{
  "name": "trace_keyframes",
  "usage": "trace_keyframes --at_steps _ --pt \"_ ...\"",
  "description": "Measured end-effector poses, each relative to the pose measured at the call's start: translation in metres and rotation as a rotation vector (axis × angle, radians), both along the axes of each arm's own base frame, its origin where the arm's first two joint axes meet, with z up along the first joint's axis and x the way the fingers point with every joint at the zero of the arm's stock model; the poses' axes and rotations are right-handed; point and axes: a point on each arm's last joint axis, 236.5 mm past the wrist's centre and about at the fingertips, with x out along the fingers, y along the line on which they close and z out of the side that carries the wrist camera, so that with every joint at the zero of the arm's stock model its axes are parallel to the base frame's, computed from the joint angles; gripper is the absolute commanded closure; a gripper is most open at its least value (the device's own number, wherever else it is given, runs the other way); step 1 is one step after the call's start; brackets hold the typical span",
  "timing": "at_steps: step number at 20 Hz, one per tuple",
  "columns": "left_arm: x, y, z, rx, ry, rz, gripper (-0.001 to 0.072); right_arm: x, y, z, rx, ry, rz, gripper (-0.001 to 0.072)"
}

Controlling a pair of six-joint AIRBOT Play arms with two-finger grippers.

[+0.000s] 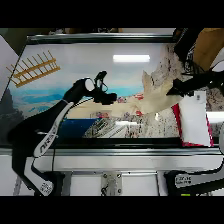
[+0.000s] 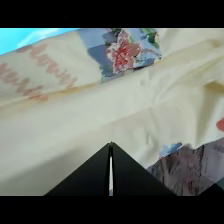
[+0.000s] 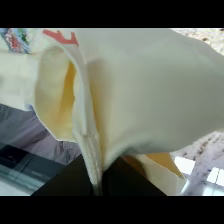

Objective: Fold the clothes and pants, and hang the long-sleeved shirts on hangers.

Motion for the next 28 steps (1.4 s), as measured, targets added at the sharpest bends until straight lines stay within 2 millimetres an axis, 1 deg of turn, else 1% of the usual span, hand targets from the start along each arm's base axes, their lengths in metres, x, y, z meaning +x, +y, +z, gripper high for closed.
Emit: trace_keyframes --at_steps 3,6,9,12,14,16,17,19,21,24,28 --pt "0.001 -0.037 -0.016 0.000 0.005 -0.068 0.0701 0.003 0.026 0.038 -0.043 -0.051 0.072 0.0697" --pt "-0.001 -0.059 -0.032 0.008 0.026 -0.122 0.0701 0.006 0.053 0.068 -0.075 -0.116 0.129 0.0697" --pt "-0.003 -0.068 -0.043 0.018 0.053 -0.157 0.0701 0.007 0.074 0.089 -0.100 -0.168 0.167 0.0697" --pt "-0.004 -0.073 -0.047 0.023 0.068 -0.180 0.0701 0.005 0.091 0.100 -0.106 -0.195 0.196 0.0697" --pt "-0.002 -0.074 -0.043 0.020 0.066 -0.187 0.0701 0.004 0.100 0.103 -0.108 -0.202 0.212 0.0697" --pt "0.003 -0.073 -0.036 0.014 0.056 -0.186 0.0701 0.002 0.110 0.105 -0.106 -0.206 0.228 0.0697" --pt "0.006 -0.070 -0.031 0.012 0.055 -0.184 0.0701 0.000 0.116 0.105 -0.105 -0.208 0.237 0.0697" --pt "0.015 -0.057 -0.021 0.009 0.049 -0.165 0.0701 -0.002 0.128 0.106 -0.100 -0.214 0.256 0.0697" --pt "0.027 -0.037 -0.007 0.005 0.037 -0.127 0.0701 -0.005 0.142 0.107 -0.095 -0.223 0.280 0.0697" --pt "0.054 0.010 0.019 0.017 -0.004 -0.045 0.0701 -0.006 0.168 0.111 -0.079 -0.258 0.311 0.0697" --pt "0.085 0.083 0.063 0.032 -0.071 0.073 0.0701 -0.008 0.217 0.113 -0.041 -0.310 0.358 0.0697"
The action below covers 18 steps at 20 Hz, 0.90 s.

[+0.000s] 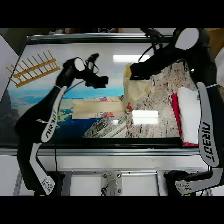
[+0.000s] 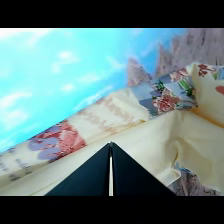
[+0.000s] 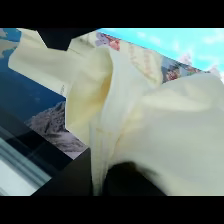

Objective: Fold the clothes and pants, and hang the long-sleeved shirts on hangers.

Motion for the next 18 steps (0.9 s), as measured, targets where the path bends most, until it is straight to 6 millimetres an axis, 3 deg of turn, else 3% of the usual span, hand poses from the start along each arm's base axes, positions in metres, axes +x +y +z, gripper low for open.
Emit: trace_keyframes --at_steps 4,9,10,11,12,15,17,18 --pt "0.019 0.071 0.051 -0.003 -0.076 0.120 0.0701 -0.005 0.062 -0.015 0.048 -0.010 0.071 0.0697" --pt "0.019 0.151 0.113 0.001 -0.161 0.248 0.0701 -0.013 0.158 -0.063 0.168 0.037 0.161 0.0682" --pt "0.016 0.163 0.124 0.002 -0.176 0.268 0.0701 -0.016 0.181 -0.075 0.199 0.041 0.183 0.0558" --pt "0.013 0.176 0.136 0.003 -0.193 0.290 0.0701 -0.019 0.204 -0.086 0.229 0.039 0.202 0.0217" --pt "0.010 0.187 0.147 0.005 -0.208 0.308 0.0701 -0.023 0.230 -0.096 0.269 0.028 0.220 -0.0008" --pt "-0.002 0.212 0.175 0.010 -0.247 0.351 0.0701 -0.037 0.290 -0.110 0.380 -0.032 0.286 0.0020" --pt "-0.010 0.225 0.189 0.013 -0.268 0.374 0.0701 -0.039 0.302 -0.102 0.423 -0.074 0.313 0.0291" --pt "-0.014 0.230 0.196 0.015 -0.280 0.385 0.0701 -0.035 0.299 -0.097 0.430 -0.089 0.316 0.0290"
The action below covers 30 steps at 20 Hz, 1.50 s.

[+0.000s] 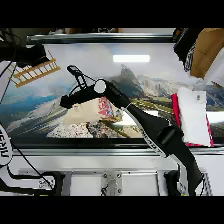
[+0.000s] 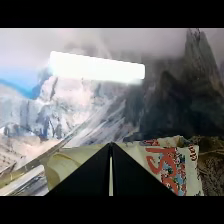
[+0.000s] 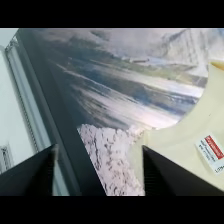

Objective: Fold the clothes and pants, and hang the long-sleeved shirts on hangers.

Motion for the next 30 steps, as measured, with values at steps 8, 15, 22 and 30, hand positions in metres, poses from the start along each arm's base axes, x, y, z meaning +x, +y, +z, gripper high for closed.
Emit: trace_keyframes --at_steps 8,15,22,30 --pt "-0.024 -0.011 0.019 0.010 -0.027 -0.022 0.0701 0.074 -0.194 0.001 -0.141 0.045 -0.273 0.0308" --pt "-0.042 -0.077 -0.051 -0.013 0.060 -0.122 0.0701 0.060 -0.334 -0.098 -0.299 0.310 -0.492 -0.0006" --pt "-0.056 -0.105 -0.095 -0.015 0.123 -0.164 0.0701 0.040 -0.273 -0.144 -0.177 0.429 -0.363 -0.0007" --pt "-0.063 -0.108 -0.105 -0.015 0.152 -0.174 0.0701 0.041 -0.213 -0.149 -0.113 0.414 -0.271 0.0701"
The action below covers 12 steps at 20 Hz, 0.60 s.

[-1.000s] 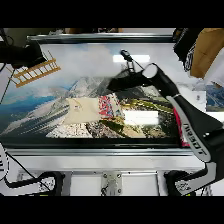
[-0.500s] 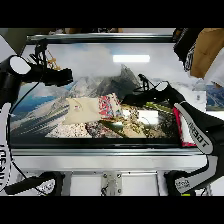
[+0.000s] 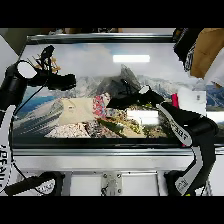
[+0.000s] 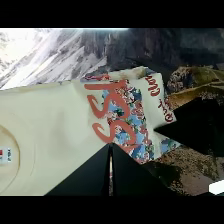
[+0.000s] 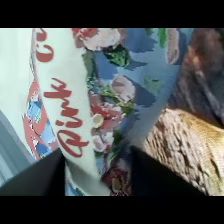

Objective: Fold the clothes and pants, and hang the long-sleeved shirts on hangers.

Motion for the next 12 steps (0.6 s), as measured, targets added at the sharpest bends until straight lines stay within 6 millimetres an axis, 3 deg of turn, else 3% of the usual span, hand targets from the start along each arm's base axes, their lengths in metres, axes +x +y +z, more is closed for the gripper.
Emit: trace_keyframes --at_steps 3,6,9,12 --pt "-0.002 0.000 -0.001 0.001 0.010 -0.004 0.0701 0.008 -0.001 0.007 0.010 -0.019 -0.011 0.0696" --pt "-0.004 -0.001 -0.002 0.002 0.019 -0.008 0.0701 0.033 -0.030 0.033 0.020 -0.074 -0.076 0.0697" --pt "-0.005 -0.001 -0.003 0.001 0.024 -0.008 0.0701 0.075 -0.107 0.078 0.007 -0.156 -0.243 0.0697" --pt "-0.006 -0.001 -0.003 0.002 0.026 -0.009 0.0701 0.107 -0.228 0.129 -0.044 -0.236 -0.502 0.0697"
